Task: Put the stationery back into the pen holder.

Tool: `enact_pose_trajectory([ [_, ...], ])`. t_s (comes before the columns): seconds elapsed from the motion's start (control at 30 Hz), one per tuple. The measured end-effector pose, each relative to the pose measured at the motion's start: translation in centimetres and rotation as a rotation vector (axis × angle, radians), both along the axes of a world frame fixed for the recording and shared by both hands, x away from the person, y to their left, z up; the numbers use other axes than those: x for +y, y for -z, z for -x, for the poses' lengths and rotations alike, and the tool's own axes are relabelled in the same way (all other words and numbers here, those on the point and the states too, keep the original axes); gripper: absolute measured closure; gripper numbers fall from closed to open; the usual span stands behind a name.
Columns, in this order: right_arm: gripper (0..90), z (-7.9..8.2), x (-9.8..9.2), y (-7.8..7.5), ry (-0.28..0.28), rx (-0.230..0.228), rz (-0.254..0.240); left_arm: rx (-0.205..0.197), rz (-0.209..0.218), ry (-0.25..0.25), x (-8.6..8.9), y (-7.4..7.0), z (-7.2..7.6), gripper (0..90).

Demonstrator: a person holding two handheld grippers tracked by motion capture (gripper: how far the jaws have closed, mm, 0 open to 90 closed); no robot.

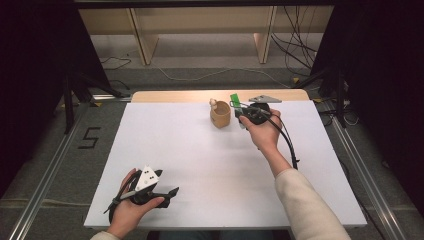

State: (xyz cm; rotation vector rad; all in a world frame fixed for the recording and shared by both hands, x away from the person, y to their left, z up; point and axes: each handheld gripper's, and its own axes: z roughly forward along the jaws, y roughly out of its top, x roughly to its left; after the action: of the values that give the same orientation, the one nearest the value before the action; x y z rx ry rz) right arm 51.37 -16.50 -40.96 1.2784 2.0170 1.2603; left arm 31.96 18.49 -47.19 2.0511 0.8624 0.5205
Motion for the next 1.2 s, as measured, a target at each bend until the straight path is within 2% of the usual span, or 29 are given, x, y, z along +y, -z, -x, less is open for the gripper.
enact_pose_trajectory([
  [0.47,66.7,-0.4,0.5,0.4,0.0,0.004,-0.002,0.002,0.003,0.001,-0.1,0.0,0.0,18.3],
  [1.2,66.7,-1.2,2.2,0.0,-0.016,-0.005,-0.004,0.001,0.005,0.001,-0.1,0.0,0.0,18.3],
])
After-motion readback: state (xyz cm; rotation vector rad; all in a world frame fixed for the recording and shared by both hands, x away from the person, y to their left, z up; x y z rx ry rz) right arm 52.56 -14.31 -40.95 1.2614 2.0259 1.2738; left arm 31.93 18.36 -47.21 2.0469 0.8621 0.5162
